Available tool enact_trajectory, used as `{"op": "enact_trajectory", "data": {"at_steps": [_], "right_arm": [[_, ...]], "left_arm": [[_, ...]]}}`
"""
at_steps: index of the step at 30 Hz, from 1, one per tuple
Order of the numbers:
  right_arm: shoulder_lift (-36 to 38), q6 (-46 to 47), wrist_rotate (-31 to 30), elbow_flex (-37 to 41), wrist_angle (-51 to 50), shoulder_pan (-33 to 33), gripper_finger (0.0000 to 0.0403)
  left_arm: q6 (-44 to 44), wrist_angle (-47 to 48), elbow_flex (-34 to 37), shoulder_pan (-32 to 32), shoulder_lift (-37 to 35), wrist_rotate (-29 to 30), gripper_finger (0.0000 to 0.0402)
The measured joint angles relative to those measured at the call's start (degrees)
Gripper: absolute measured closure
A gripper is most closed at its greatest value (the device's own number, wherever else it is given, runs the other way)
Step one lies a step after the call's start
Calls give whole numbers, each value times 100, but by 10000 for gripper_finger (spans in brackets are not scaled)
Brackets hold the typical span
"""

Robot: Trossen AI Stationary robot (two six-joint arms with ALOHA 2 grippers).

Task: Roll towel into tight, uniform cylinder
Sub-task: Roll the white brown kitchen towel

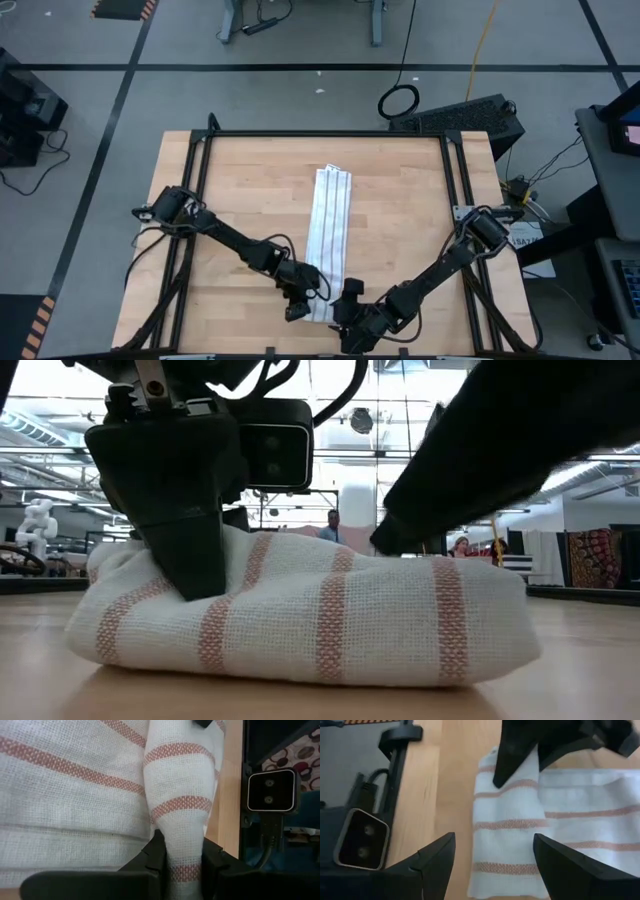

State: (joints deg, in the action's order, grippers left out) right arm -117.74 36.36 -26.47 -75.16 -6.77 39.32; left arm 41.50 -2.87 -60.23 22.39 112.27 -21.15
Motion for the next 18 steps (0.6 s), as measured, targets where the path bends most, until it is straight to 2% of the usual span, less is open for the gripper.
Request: {"op": "enact_trajectory", "data": {"at_steps": [9,14,18], "right_arm": [[-79,-148,-46,2,90,-103,145],[-263,-127,248,2,218,-168,145],[-332,-69,250,2,236,-184,145]], "left_arm": [[17,22,0,-15,7,9,339],[22,30,0,-30,9,4,339],[22,38,2,-50,11,-12,339]]}}
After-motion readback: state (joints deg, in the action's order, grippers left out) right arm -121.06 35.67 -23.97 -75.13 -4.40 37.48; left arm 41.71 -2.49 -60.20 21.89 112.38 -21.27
